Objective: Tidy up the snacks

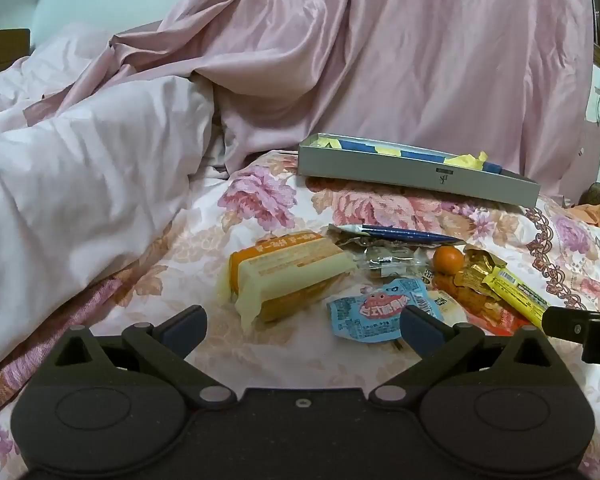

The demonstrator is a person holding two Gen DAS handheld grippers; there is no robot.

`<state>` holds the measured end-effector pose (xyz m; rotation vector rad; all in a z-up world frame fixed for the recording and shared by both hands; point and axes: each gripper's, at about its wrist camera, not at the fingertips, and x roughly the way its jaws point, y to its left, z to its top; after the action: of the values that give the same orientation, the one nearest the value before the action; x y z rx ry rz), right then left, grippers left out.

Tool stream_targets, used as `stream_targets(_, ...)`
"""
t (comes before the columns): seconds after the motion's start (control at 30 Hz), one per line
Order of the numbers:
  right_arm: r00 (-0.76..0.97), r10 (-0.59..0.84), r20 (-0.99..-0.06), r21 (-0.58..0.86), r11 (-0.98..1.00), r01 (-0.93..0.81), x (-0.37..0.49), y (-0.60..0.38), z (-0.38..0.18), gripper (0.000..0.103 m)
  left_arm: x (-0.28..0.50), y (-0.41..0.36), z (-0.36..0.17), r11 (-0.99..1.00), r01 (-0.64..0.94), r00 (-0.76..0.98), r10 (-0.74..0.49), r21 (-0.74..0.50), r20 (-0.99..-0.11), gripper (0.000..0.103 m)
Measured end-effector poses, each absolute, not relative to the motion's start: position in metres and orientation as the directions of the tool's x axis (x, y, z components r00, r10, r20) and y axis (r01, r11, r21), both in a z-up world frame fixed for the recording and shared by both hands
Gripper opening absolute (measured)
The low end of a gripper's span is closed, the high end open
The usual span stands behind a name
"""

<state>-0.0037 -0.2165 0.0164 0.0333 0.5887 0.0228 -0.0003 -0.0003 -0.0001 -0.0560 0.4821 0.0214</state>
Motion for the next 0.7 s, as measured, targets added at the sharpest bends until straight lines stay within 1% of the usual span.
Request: stream_targets(0.7, 0.831, 0.035, -0.556, 0.047, 0.999, -0.011, -0.0040, -0.2202, 0.0156, 0.103, -0.0002, -0.0003, -0.0001, 0.998, -0.032, 0.885, 0.006, -0.048, -0.465, 0.102)
